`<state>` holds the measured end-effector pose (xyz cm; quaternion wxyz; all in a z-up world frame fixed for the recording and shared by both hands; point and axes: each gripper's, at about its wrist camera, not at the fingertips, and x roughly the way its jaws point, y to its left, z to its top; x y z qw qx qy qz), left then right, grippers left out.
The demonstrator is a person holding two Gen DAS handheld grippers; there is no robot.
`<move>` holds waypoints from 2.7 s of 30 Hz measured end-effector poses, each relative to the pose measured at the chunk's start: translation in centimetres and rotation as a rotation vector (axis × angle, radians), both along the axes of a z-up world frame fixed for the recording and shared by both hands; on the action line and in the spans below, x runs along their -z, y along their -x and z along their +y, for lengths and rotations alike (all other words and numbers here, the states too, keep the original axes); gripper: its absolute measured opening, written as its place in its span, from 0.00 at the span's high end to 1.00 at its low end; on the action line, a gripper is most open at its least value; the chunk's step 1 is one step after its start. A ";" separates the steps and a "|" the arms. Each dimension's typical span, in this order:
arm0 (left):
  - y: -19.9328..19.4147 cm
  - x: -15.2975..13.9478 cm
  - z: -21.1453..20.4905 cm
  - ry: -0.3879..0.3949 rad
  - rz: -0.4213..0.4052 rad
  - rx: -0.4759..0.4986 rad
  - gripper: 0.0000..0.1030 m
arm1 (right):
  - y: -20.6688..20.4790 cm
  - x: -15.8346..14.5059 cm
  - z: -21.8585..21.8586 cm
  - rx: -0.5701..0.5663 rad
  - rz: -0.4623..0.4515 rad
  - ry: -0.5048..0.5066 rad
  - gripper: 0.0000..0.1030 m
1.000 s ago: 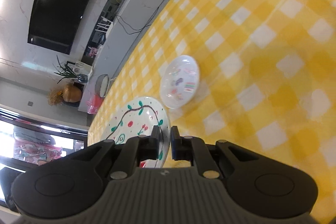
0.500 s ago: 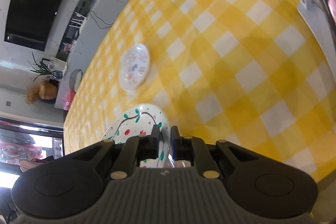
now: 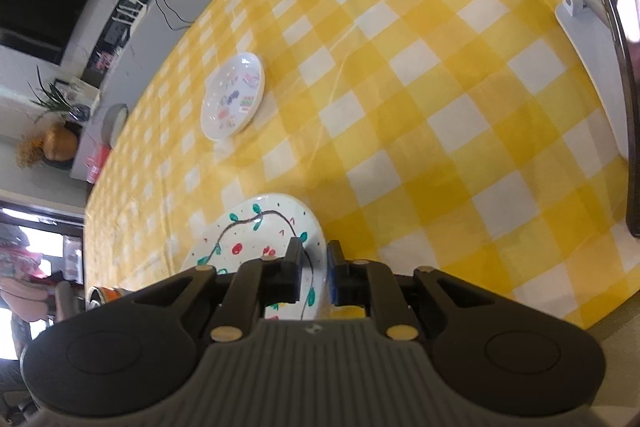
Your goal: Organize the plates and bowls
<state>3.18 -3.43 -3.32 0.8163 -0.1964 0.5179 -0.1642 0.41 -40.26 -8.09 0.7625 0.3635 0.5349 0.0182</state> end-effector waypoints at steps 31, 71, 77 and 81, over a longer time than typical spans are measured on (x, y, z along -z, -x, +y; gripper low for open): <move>2.4 1.4 0.3 -0.177 -0.061 -0.032 0.89 | -0.5 -0.3 5.2 -0.269 -0.004 0.199 0.79; 3.8 1.1 -0.5 -0.297 -0.151 -0.022 0.80 | -0.1 -1.2 6.2 -0.252 -0.078 0.282 0.80; 4.1 -0.7 -1.3 -0.305 -0.250 -0.016 0.75 | 0.6 -3.0 5.7 -0.200 -0.210 0.285 0.61; 3.0 -1.6 -1.9 -0.267 -0.267 -0.005 0.72 | 0.5 -3.6 5.3 -0.161 -0.263 0.290 0.46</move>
